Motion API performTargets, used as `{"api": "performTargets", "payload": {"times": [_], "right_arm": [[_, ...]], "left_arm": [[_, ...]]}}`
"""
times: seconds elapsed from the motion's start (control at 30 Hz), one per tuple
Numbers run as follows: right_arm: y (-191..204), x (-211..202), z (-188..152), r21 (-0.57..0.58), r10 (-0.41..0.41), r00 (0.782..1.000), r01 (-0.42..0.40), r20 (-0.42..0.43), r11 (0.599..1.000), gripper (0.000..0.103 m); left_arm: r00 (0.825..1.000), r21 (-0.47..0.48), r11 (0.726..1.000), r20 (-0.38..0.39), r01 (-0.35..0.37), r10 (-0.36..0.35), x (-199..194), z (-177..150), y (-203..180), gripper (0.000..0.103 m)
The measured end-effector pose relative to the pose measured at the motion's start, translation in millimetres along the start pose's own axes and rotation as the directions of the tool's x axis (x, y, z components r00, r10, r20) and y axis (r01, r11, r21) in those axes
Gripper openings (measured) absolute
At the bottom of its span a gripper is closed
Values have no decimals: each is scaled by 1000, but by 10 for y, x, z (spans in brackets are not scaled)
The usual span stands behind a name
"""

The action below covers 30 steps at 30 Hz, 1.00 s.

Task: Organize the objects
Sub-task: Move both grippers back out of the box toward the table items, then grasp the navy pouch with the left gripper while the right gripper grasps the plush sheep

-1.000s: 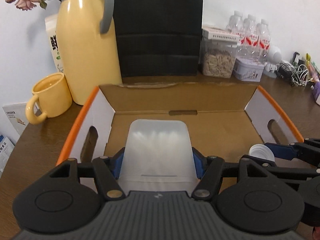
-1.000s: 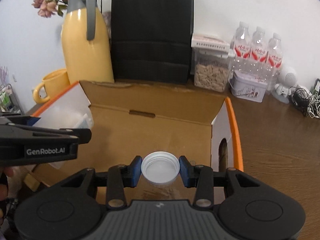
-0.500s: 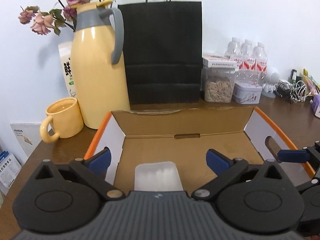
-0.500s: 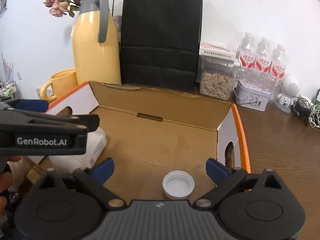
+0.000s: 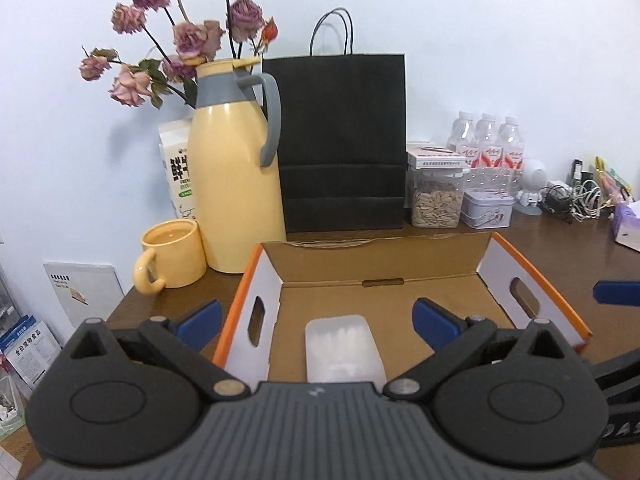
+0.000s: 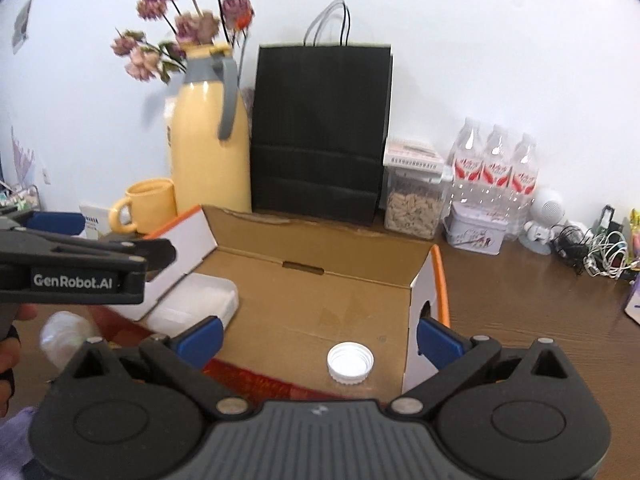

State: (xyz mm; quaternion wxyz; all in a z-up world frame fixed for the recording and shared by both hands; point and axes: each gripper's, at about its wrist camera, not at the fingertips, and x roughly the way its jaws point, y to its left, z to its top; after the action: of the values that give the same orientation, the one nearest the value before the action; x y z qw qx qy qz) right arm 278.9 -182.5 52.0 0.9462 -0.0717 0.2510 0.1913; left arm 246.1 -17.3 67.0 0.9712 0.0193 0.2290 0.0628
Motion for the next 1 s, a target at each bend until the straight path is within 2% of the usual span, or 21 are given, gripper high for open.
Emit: {"api": "performTargets", "payload": {"times": [0.3,0.57,0.77,0.87,1.0], "right_arm": [[51,-888,-370,1,20,998,-20,56,1000,103],[141,-1395,-1079,101,13,1000,-15,16,995,103],[255,-1550,-1502,184,-37,999,36,2,982,103],[341,-1526,-1574,190,-43,999,45,-10,981,103],[438,-1372,-1592,184,-90,995,95,-38,978,103]], "left_arm": [[999,39,998,2,43,-43,-739,-375,133,103],[996,-18,997,-46,76,-77,-1142,-897,324,103],[989,-108,990,-105,94,-105,-1212,-1196,515,103],[989,-126,988,-106,92,-106,-1256,-1253,569,103],[988,-140,986,-111,89,-105,-1278,-1296,634,103]]}}
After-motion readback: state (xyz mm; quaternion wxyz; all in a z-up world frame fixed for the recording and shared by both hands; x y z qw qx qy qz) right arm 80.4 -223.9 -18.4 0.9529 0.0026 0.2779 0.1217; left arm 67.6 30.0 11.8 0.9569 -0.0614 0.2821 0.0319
